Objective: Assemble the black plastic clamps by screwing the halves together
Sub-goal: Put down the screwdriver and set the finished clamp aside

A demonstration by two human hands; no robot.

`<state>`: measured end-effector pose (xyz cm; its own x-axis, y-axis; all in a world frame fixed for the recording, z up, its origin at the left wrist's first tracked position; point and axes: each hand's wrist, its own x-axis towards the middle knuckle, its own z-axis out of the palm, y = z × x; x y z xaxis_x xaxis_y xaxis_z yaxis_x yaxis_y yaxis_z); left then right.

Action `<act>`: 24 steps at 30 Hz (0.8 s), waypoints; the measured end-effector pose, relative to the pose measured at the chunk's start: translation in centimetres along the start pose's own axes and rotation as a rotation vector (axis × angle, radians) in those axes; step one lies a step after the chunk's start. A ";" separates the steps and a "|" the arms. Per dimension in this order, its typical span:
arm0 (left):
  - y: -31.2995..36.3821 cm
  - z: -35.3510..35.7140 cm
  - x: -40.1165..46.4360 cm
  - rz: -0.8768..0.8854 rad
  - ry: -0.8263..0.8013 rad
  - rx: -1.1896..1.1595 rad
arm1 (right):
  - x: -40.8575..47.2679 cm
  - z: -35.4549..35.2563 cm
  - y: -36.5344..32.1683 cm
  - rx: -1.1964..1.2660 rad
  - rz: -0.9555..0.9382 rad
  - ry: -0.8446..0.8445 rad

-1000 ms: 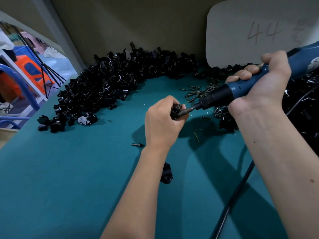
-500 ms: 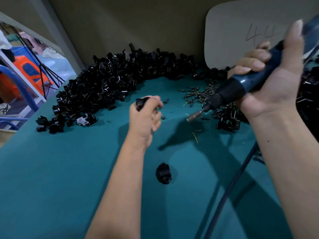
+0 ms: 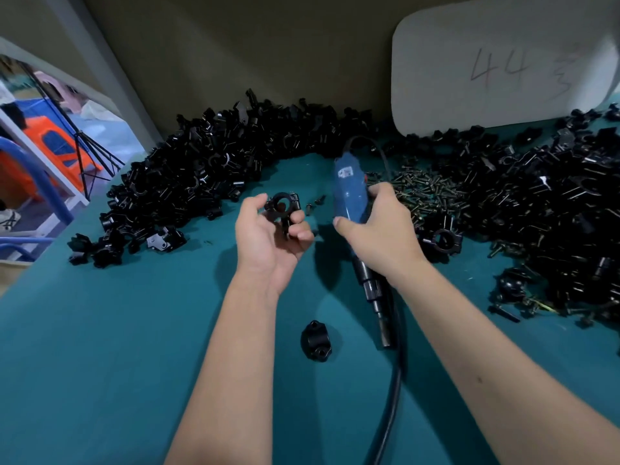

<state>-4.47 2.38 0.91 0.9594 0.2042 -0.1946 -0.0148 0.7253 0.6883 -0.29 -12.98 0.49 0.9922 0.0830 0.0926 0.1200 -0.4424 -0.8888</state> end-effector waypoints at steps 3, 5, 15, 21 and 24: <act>0.0 0.2 0.0 0.025 0.043 0.013 | -0.3 0.1 0.2 -0.262 -0.114 0.065; -0.3 0.3 0.1 0.064 0.063 0.042 | -0.3 0.1 0.3 -0.384 -0.099 0.056; -2.1 2.3 -0.6 0.263 -0.208 0.545 | 0.5 -2.5 -1.3 0.113 -0.265 -0.010; -5.4 6.6 -0.4 0.489 -0.007 0.797 | 0.8 -7.4 -1.4 0.077 -0.298 0.104; -8.1 10.1 0.1 0.478 0.076 0.732 | 1.5 -11.0 -0.8 -0.127 -0.291 0.177</act>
<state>-1.45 -10.15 2.37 0.8748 0.4407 0.2015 -0.2012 -0.0478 0.9784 1.42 -22.33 6.29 0.9050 0.0705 0.4194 0.3900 -0.5312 -0.7521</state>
